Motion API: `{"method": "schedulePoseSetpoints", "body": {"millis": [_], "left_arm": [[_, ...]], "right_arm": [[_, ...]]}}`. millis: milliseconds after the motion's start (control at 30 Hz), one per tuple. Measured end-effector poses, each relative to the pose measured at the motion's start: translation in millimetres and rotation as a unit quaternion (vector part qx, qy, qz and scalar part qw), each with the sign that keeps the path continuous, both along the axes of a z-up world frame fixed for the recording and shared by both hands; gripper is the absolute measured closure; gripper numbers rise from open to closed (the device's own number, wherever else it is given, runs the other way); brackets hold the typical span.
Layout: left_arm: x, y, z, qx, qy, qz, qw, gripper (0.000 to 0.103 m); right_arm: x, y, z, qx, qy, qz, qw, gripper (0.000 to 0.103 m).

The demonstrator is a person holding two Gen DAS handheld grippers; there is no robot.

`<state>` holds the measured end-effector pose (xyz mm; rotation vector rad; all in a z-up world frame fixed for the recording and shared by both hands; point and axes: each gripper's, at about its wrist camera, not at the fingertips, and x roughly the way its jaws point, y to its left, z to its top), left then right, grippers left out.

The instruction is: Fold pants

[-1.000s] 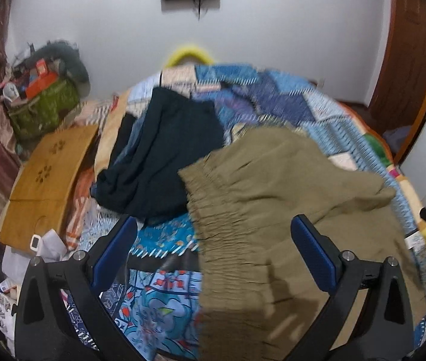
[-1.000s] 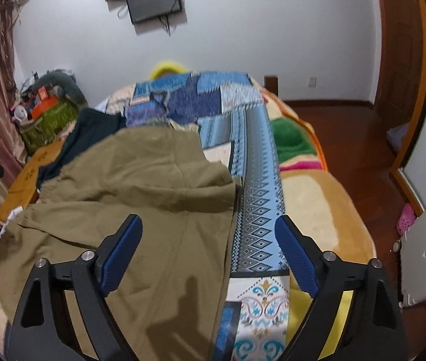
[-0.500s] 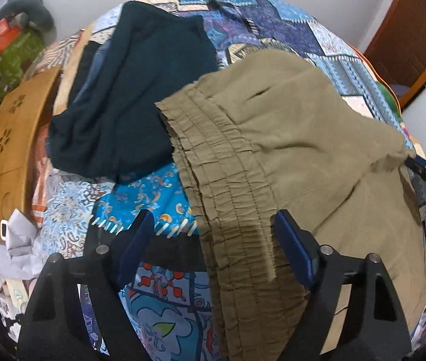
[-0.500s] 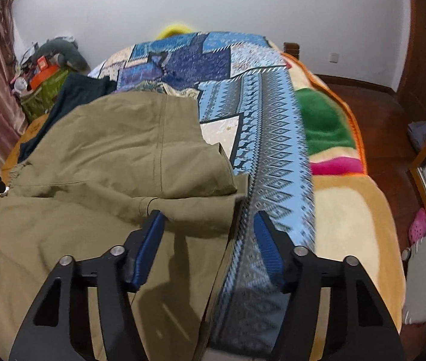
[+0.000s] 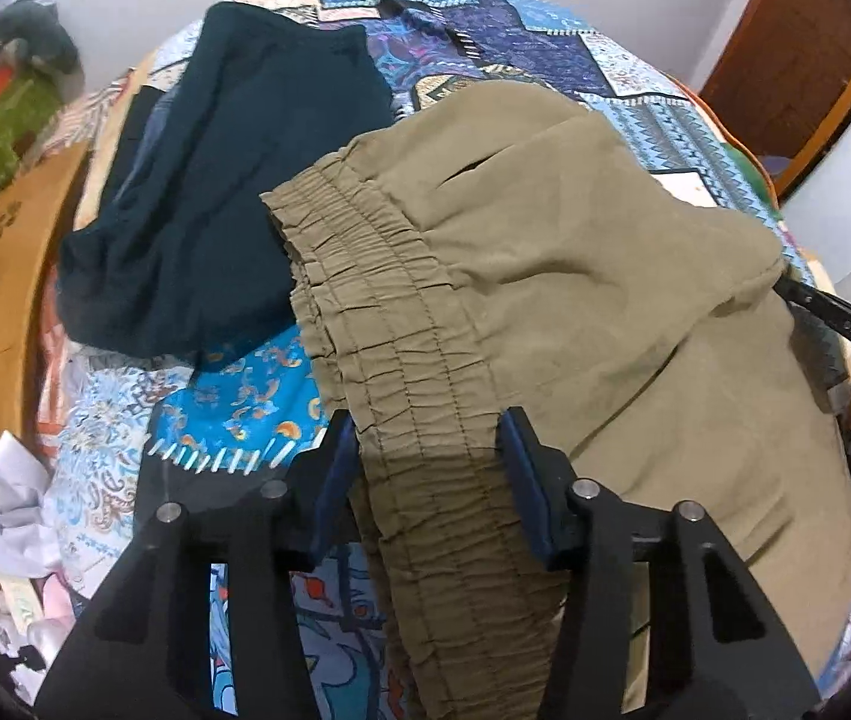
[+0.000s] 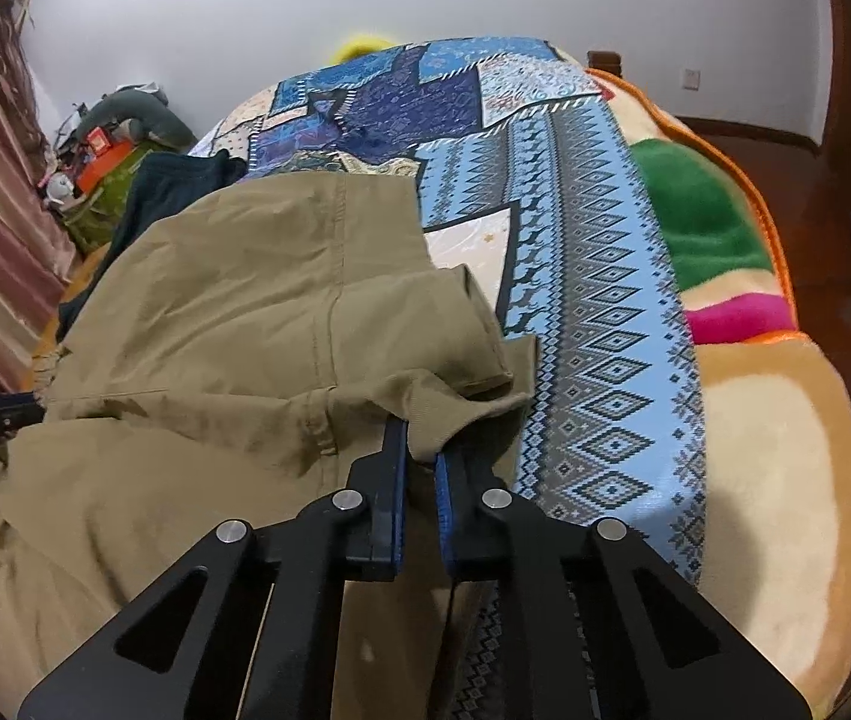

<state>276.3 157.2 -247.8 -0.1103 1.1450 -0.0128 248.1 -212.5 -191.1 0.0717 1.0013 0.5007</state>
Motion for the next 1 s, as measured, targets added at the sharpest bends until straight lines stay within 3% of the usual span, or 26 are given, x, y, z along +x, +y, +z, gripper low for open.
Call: {"method": "schedulePoseSetpoints", "body": {"millis": [133, 267, 500, 667, 767, 833, 1000], "left_arm": [[-3.3, 10.0, -2.2, 0.0, -0.003, 0.039, 0.9993, 0.052], [-3.7, 11.4, -2.4, -0.001, -0.003, 0.039, 0.9992, 0.052], [-10.3, 3.3, 20.3, 0.071, -0.018, 0.014, 0.9972, 0.052], [-5.8, 13.4, 41.4, 0.045, -0.041, 0.025, 0.9978, 0.05], [8.8, 15.6, 45.7, 0.029, -0.039, 0.027, 0.9985, 0.049], [20.2, 16.5, 43.2, 0.019, -0.032, 0.025, 0.999, 0.049], [44.3, 20.1, 22.4, 0.01, 0.0, 0.035, 0.9993, 0.04]], "right_arm": [[1.6, 4.2, -0.5, -0.018, -0.005, -0.002, 1.0, 0.097], [3.1, 11.4, -3.1, -0.043, -0.004, 0.005, 0.999, 0.097], [-11.9, 10.1, 15.8, -0.092, -0.032, 0.043, 0.994, 0.092], [-15.8, -2.1, 39.0, -0.083, -0.058, 0.041, 0.994, 0.089], [-9.7, -6.1, 52.7, -0.067, -0.07, 0.028, 0.995, 0.079], [-1.9, -8.2, 59.2, -0.053, -0.077, 0.018, 0.995, 0.067], [20.1, -4.3, 53.5, -0.038, -0.069, 0.013, 0.997, 0.064]]}}
